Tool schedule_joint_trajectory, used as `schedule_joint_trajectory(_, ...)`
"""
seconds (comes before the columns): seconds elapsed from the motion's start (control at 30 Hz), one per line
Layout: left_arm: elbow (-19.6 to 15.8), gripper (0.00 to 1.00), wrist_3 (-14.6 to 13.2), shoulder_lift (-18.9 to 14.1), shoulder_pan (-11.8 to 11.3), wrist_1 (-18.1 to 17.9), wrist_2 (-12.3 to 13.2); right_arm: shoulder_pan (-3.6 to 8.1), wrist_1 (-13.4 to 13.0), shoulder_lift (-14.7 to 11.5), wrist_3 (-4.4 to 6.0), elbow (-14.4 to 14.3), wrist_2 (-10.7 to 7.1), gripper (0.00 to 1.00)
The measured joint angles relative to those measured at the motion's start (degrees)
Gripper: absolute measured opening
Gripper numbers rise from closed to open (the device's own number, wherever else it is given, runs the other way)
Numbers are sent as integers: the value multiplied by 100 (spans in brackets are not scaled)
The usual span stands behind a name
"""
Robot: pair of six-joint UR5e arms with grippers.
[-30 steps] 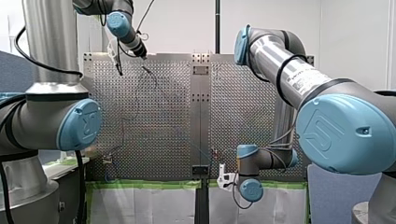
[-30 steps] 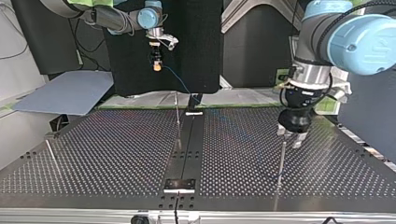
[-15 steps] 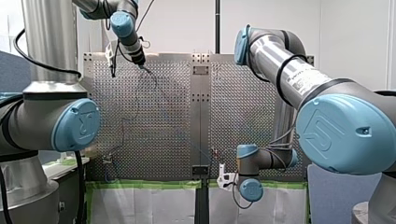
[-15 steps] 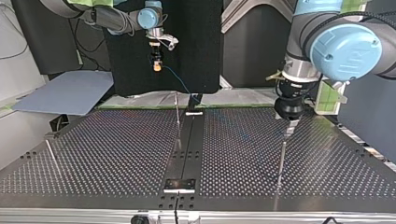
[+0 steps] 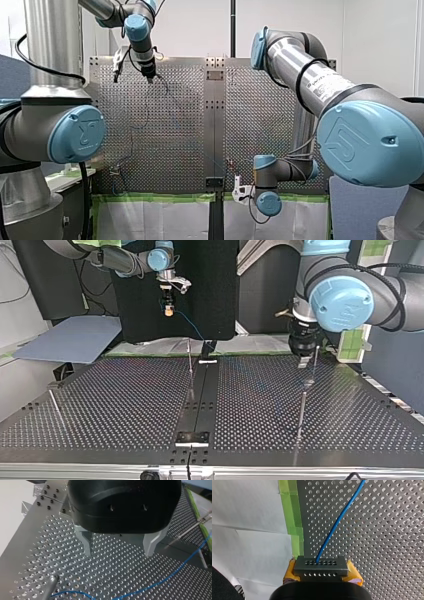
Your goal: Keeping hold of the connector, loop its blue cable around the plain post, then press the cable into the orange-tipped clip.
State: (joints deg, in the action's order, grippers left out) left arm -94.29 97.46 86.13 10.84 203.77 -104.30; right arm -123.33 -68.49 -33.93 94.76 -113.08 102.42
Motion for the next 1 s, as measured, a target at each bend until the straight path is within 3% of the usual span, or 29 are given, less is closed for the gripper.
schedule_joint_trajectory(0.23, 1, 100, -315, -31, 59, 30, -367, -1, 1, 1, 0, 0, -2, 0)
schedule_joint_trajectory(0.47, 17, 100, -308, -210, 34, -6, -749, -3, 0, 0, 0, 0, -2, 0)
schedule_joint_trajectory(1.0, 30, 100, -282, -459, -6, -79, -894, -20, 0, -1, 0, 0, -2, 0)
